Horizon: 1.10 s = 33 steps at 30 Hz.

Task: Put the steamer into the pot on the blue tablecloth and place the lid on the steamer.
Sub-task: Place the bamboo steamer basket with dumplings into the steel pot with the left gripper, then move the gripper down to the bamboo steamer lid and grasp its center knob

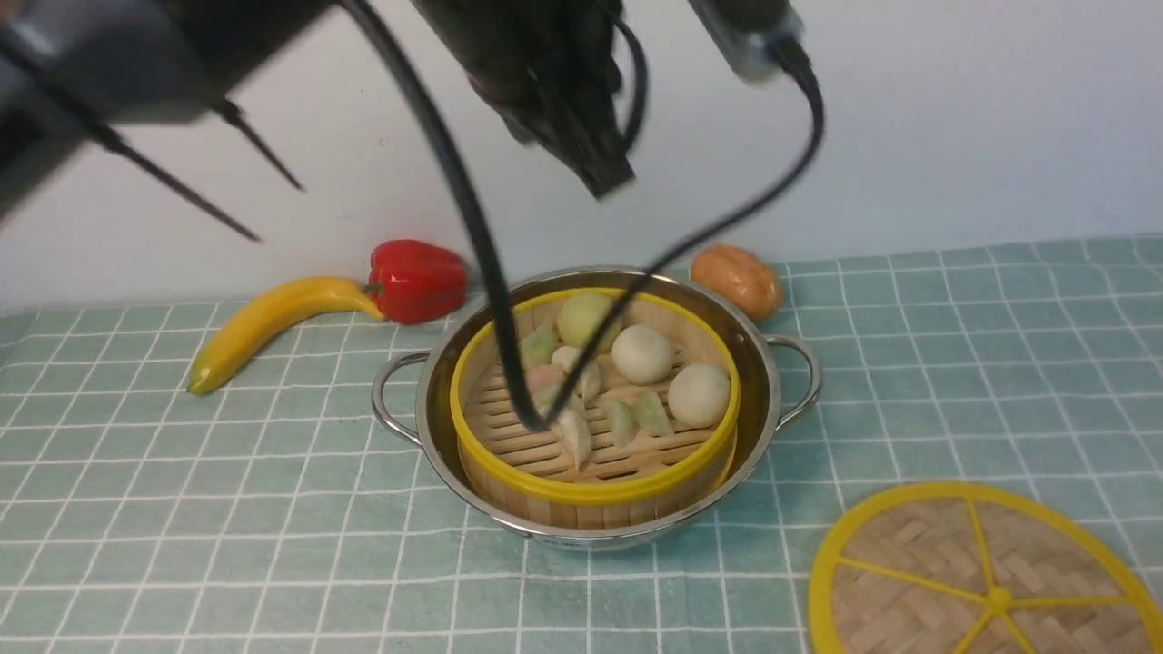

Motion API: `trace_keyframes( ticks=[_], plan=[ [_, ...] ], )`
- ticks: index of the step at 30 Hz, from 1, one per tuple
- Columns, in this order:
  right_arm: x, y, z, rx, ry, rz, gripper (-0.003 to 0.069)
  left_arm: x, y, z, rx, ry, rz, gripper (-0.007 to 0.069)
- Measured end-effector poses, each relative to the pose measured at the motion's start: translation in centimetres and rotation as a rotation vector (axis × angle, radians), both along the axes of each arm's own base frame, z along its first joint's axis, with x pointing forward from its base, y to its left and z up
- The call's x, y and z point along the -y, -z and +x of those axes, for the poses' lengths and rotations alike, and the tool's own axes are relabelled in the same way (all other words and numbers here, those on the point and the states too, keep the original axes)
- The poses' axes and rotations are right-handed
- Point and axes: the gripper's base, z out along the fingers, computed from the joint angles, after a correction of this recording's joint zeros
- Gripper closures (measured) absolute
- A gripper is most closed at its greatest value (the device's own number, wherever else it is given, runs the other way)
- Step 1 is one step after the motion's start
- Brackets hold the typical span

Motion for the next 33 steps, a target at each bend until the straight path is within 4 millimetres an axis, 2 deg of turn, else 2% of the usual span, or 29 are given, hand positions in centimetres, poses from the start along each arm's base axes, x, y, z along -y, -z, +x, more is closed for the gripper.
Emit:
trace_keyframes(
  ticks=[1, 2, 3, 4, 9, 13, 17, 21, 25, 27, 28, 30, 31, 32, 33],
  plan=[
    [0.0, 0.0, 0.0, 0.000, 0.000, 0.000, 0.0417, -1.1, -1.4, -0.5, 0.038, -0.044, -0.038, 0.0625],
    [0.0, 0.0, 0.0, 0.000, 0.000, 0.000, 0.0417, -1.4, -1.7, -0.7, 0.044, -0.061, -0.056, 0.0636],
    [0.0, 0.0, 0.0, 0.000, 0.000, 0.000, 0.0417, -3.5, -4.0, -1.8, 0.098, -0.161, -0.158, 0.0648],
    [0.0, 0.0, 0.0, 0.000, 0.000, 0.000, 0.0417, -4.5, -5.1, -2.4, 0.133, -0.206, -0.224, 0.0648],
    [0.0, 0.0, 0.0, 0.000, 0.000, 0.000, 0.0417, -7.2, -9.5, -4.6, 0.325, -0.289, -0.480, 0.0646],
    [0.0, 0.0, 0.0, 0.000, 0.000, 0.000, 0.0417, -7.9, -11.0, -5.2, 0.423, -0.278, -0.536, 0.0643],
    [0.0, 0.0, 0.0, 0.000, 0.000, 0.000, 0.0417, -7.9, -11.3, -5.1, 0.458, -0.265, -0.550, 0.0641],
    [0.0, 0.0, 0.0, 0.001, 0.000, 0.000, 0.0417, -7.7, -10.9, -5.0, 0.459, -0.254, -0.548, 0.0633],
    [0.0, 0.0, 0.0, 0.001, 0.000, 0.003, 0.0417, -9.4, -9.0, -6.2, 0.513, -0.210, -0.556, 0.0622],
    [0.0, 0.0, 0.0, 0.002, 0.000, 0.003, 0.0417, -11.5, -7.5, -8.2, 0.572, -0.192, -0.585, 0.0615],
    [0.0, 0.0, 0.0, 0.002, 0.000, 0.003, 0.0417, -12.2, -5.9, -8.7, 0.584, -0.182, -0.598, 0.0613],
    [0.0, 0.0, 0.0, 0.002, 0.000, 0.004, 0.0417, -14.3, -3.2, -11.3, 0.642, -0.185, -0.638, 0.0613],
    [0.0, 0.0, 0.0, 0.002, 0.000, 0.004, 0.0417, -14.5, -3.0, -11.6, 0.648, -0.186, -0.642, 0.0613],
    [0.0, 0.0, 0.0, 0.002, 0.000, 0.004, 0.0417, -16.1, -0.5, -13.8, 0.691, -0.207, -0.666, 0.0613],
    [0.0, 0.0, 0.0, 0.002, 0.000, 0.004, 0.0417, -16.2, -0.1, -14.0, 0.695, -0.210, -0.669, 0.0613]
  ],
)
